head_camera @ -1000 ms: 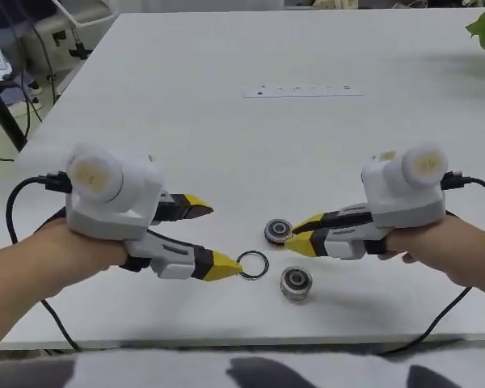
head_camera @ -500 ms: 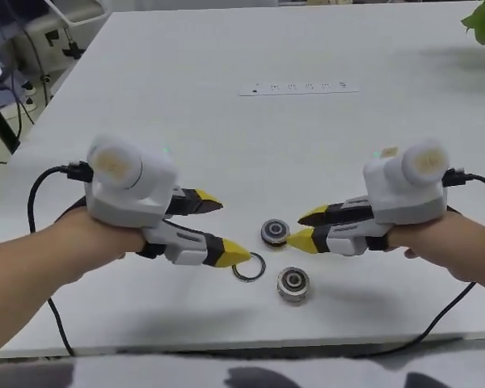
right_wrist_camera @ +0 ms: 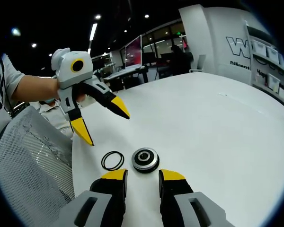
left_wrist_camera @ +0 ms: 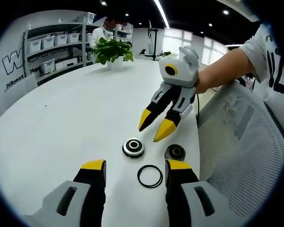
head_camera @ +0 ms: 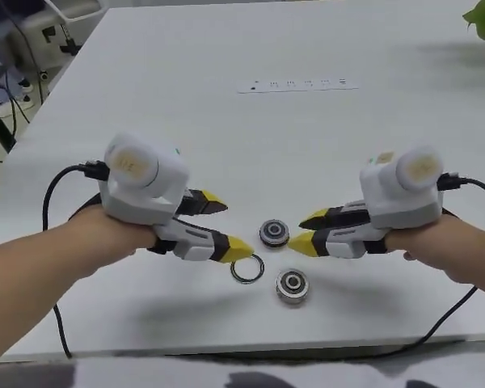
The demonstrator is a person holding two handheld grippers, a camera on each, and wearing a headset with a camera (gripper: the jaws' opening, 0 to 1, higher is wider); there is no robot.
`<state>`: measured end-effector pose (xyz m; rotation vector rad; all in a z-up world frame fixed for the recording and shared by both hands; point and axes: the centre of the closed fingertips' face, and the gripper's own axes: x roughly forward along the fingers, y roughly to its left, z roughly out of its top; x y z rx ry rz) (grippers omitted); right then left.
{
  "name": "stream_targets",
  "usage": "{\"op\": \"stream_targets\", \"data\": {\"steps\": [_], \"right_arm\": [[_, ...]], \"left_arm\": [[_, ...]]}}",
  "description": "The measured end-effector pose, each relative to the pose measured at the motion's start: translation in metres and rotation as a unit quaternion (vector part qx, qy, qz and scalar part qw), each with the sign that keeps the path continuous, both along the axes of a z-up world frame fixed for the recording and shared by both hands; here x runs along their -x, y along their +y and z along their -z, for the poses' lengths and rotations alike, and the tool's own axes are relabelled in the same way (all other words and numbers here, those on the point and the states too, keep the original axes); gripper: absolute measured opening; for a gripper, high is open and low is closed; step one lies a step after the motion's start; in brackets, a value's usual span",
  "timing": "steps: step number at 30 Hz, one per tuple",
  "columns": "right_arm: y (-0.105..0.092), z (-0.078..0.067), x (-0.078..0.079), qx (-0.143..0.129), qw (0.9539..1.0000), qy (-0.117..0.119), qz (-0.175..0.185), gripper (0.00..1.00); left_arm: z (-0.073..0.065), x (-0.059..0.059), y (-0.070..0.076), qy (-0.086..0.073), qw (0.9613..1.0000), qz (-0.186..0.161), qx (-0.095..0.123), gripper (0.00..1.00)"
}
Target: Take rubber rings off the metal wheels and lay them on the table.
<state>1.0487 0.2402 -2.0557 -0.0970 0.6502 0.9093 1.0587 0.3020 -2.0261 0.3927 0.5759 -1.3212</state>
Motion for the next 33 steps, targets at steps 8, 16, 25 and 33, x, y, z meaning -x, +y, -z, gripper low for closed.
{"op": "stream_targets", "data": {"steps": [8,16,25,33], "right_arm": [[0.001,0.003,-0.001,0.001,1.0,0.0,-0.001,0.25],[-0.001,0.005,-0.001,0.002,1.0,0.001,0.001,0.26],[-0.002,0.006,-0.001,0.001,1.0,0.002,0.003,0.26],[-0.003,0.008,0.0,0.001,1.0,0.003,0.002,0.26]], "left_arm": [[0.007,-0.004,-0.008,0.005,1.0,0.001,-0.002,0.43],[0.009,-0.006,-0.021,0.012,0.9999,0.0,0.003,0.39],[0.011,-0.005,-0.034,0.036,0.9992,-0.008,0.016,0.32],[0.015,-0.009,-0.044,0.057,0.9977,-0.026,0.027,0.26]]}}
